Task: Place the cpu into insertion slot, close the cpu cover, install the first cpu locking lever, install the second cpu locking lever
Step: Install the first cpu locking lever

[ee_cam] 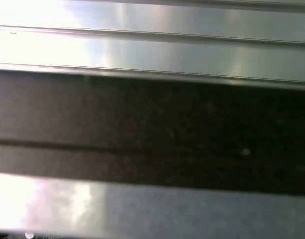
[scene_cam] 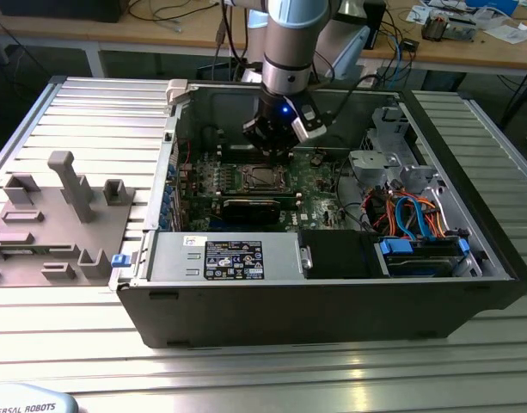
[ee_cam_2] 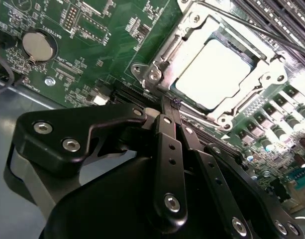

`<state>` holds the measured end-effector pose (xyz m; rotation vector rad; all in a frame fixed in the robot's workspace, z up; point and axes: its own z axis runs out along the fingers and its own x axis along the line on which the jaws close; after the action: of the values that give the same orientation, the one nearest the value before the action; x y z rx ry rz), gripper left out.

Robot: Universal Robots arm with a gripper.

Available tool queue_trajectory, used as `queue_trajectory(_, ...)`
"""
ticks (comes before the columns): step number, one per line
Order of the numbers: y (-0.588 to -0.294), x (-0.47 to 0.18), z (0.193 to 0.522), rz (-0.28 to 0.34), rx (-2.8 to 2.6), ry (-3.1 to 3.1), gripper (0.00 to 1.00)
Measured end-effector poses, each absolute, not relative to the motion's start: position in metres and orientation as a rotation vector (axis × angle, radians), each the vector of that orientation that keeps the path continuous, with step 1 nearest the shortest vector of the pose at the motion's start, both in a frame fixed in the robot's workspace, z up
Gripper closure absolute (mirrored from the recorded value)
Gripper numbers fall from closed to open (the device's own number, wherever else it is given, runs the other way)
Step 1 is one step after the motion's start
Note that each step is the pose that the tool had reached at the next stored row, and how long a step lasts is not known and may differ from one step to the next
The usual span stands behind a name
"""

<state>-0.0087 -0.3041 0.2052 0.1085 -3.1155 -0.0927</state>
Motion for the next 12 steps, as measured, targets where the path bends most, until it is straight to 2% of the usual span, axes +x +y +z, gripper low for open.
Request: queue_trajectory(12, -0.3049, -0.0042, 0.2029, -0.093, 0.109, -3.116, 0.89)
